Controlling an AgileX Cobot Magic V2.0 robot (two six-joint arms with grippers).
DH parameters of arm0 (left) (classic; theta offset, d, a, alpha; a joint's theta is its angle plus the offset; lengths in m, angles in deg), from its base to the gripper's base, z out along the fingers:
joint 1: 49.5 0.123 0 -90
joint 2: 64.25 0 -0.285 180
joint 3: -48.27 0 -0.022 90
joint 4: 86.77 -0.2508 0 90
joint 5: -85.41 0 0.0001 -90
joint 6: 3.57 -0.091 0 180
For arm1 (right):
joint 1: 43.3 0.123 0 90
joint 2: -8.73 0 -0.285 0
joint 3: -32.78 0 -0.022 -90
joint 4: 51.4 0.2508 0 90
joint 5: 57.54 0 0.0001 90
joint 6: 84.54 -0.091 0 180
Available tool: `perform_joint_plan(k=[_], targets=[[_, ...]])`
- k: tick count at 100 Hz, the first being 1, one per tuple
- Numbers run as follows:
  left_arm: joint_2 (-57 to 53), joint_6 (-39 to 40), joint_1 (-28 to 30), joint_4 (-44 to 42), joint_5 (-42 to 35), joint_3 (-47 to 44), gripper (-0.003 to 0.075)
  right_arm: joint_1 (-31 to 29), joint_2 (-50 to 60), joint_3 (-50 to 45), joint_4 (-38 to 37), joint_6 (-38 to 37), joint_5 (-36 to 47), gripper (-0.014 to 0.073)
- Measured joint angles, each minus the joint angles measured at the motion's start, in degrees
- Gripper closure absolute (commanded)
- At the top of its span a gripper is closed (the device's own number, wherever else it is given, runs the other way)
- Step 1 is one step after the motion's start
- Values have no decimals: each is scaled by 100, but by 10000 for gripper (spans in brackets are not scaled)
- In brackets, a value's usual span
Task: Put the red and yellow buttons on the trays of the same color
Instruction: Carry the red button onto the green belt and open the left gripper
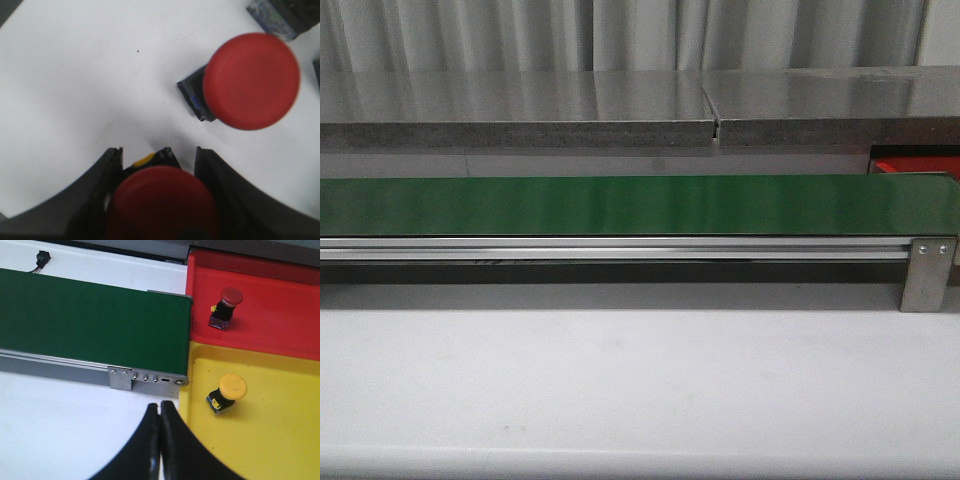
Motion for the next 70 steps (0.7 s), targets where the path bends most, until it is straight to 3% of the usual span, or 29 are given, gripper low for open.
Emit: perform_joint_plan(k=[35,70], targets=[[-1293,-122,-422,0,410,128,604,0,0,0,0,0,0,712],[-1183,-556,-2195,112,421,128,604,0,0,0,0,0,0,712]])
